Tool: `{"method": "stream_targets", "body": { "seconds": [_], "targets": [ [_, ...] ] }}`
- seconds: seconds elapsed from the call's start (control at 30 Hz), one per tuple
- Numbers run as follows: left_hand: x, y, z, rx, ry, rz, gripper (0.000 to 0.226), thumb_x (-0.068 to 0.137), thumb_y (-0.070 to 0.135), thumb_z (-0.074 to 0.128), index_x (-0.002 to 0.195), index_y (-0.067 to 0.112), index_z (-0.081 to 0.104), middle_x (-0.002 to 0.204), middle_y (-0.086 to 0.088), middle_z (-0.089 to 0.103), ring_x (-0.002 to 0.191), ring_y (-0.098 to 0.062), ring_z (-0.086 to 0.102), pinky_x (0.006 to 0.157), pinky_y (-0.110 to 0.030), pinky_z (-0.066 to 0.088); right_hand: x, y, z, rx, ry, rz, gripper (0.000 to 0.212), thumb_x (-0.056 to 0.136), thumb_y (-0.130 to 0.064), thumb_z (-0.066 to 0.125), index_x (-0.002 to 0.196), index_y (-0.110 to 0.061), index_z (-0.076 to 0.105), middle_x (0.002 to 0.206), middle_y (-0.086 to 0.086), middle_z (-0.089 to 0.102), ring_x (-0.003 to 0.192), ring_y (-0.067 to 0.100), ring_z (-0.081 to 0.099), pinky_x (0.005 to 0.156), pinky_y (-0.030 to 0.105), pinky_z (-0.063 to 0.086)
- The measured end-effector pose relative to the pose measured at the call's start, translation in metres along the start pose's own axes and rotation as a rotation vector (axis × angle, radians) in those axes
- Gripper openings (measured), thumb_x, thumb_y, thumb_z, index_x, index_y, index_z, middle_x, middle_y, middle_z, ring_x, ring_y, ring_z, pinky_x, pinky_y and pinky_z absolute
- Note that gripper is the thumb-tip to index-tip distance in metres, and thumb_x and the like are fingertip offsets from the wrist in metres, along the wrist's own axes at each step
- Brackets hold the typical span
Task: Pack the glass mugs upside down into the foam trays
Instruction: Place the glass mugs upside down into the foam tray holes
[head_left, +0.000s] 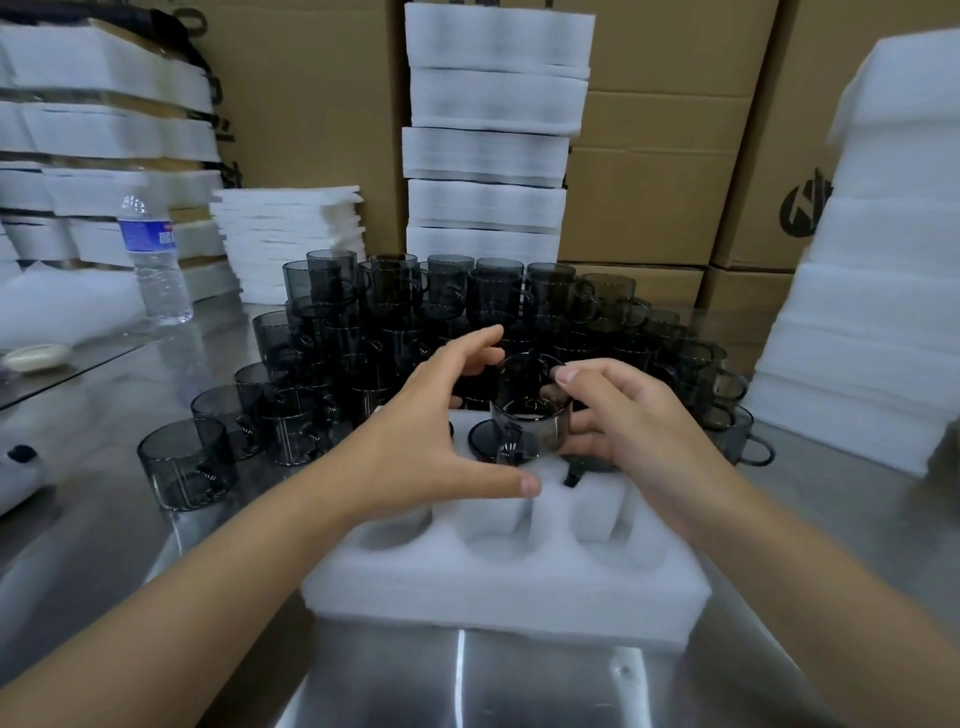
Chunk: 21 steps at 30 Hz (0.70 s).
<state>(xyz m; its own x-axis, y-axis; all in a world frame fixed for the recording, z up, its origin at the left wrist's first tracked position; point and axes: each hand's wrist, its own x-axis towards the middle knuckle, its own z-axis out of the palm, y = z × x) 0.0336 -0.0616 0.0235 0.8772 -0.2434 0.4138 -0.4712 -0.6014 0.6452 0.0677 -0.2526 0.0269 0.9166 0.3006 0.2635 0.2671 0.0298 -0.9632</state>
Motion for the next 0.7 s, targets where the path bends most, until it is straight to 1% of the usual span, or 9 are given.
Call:
{"method": "stream_targets", "body": {
  "seconds": [0.07,0.13,0.2,0.27,0.33,0.4,0.5,0.6,0.7],
  "targets": [
    [0.0005,-0.0010,0.0003,0.024,-0.055,-0.019,0.107,0.048,0.066,0.076,0.140,0.053,0.021,0.137,0.029,0.039,0.130,0.012,0.030,0.109,-0.023,0.031,-0.0007,0.0000,0.0003,0.006,-0.007,-0.009,0.024,0.082,-0.038,0.067,0.095,-0.017,0.067,0.097,0.011,0.072,0.081,0.022,0.072,0.067,0.027,0.058],
    [0.0005,-0.0012,0.0001,0.037,-0.089,-0.033,0.102,0.048,0.067,0.076,0.138,0.054,0.027,0.135,0.030,0.042,0.127,0.011,0.034,0.110,-0.025,0.033,-0.0010,-0.0002,0.0008,-0.012,-0.006,-0.023,0.025,0.075,-0.042,0.067,0.089,-0.021,0.068,0.095,0.012,0.071,0.080,0.021,0.071,0.067,0.026,0.057],
    [0.0005,-0.0001,-0.0004,0.039,-0.108,-0.029,0.098,0.049,0.065,0.077,0.135,0.054,0.032,0.132,0.032,0.043,0.126,0.011,0.036,0.107,-0.021,0.033,-0.0013,-0.0007,0.0014,-0.007,-0.013,-0.035,0.016,0.072,-0.040,0.066,0.079,-0.026,0.069,0.093,0.016,0.069,0.076,0.019,0.069,0.065,0.024,0.055],
    [-0.0002,0.0010,-0.0008,0.061,-0.112,-0.017,0.094,0.050,0.061,0.080,0.131,0.057,0.033,0.128,0.036,0.042,0.124,0.013,0.035,0.101,-0.012,0.032,-0.0019,-0.0008,0.0014,-0.007,-0.027,-0.048,0.010,0.073,-0.038,0.066,0.076,-0.029,0.069,0.089,0.011,0.068,0.075,0.016,0.067,0.064,0.022,0.053],
    [-0.0013,0.0024,-0.0009,0.102,-0.100,-0.010,0.092,0.052,0.056,0.084,0.128,0.057,0.032,0.123,0.036,0.040,0.120,0.017,0.034,0.094,-0.002,0.029,-0.0023,-0.0008,0.0007,-0.018,-0.043,-0.067,0.004,0.080,-0.031,0.068,0.077,-0.029,0.068,0.088,0.005,0.068,0.075,0.013,0.066,0.063,0.021,0.052],
    [-0.0019,0.0036,-0.0007,0.148,-0.073,0.011,0.088,0.053,0.052,0.086,0.123,0.058,0.033,0.119,0.036,0.038,0.118,0.019,0.031,0.090,0.005,0.025,-0.0025,-0.0009,0.0000,-0.025,-0.047,-0.082,0.009,0.087,-0.021,0.065,0.080,-0.026,0.068,0.088,0.003,0.068,0.075,0.012,0.065,0.062,0.020,0.052],
    [-0.0024,0.0057,-0.0007,0.191,-0.035,0.056,0.083,0.052,0.051,0.086,0.114,0.061,0.033,0.115,0.044,0.035,0.118,0.019,0.030,0.092,0.005,0.022,-0.0032,-0.0021,0.0002,-0.033,-0.055,-0.084,0.007,0.089,-0.019,0.062,0.086,-0.023,0.067,0.093,0.007,0.068,0.079,0.016,0.066,0.064,0.022,0.054],
    [-0.0025,0.0067,-0.0012,0.213,-0.021,0.078,0.083,0.051,0.053,0.086,0.114,0.062,0.033,0.116,0.046,0.034,0.119,0.018,0.030,0.094,0.004,0.022,-0.0037,-0.0030,0.0005,-0.028,-0.060,-0.077,0.006,0.090,-0.018,0.060,0.088,-0.020,0.066,0.099,0.011,0.069,0.086,0.019,0.067,0.066,0.024,0.054],
    [-0.0019,0.0079,-0.0014,0.221,-0.017,0.083,0.081,0.048,0.058,0.083,0.113,0.061,0.034,0.118,0.048,0.031,0.118,0.018,0.030,0.092,0.005,0.021,-0.0037,-0.0034,0.0007,-0.017,-0.069,-0.076,0.007,0.090,-0.017,0.059,0.090,-0.018,0.065,0.100,0.012,0.069,0.087,0.022,0.068,0.065,0.024,0.054]
  ]
}}
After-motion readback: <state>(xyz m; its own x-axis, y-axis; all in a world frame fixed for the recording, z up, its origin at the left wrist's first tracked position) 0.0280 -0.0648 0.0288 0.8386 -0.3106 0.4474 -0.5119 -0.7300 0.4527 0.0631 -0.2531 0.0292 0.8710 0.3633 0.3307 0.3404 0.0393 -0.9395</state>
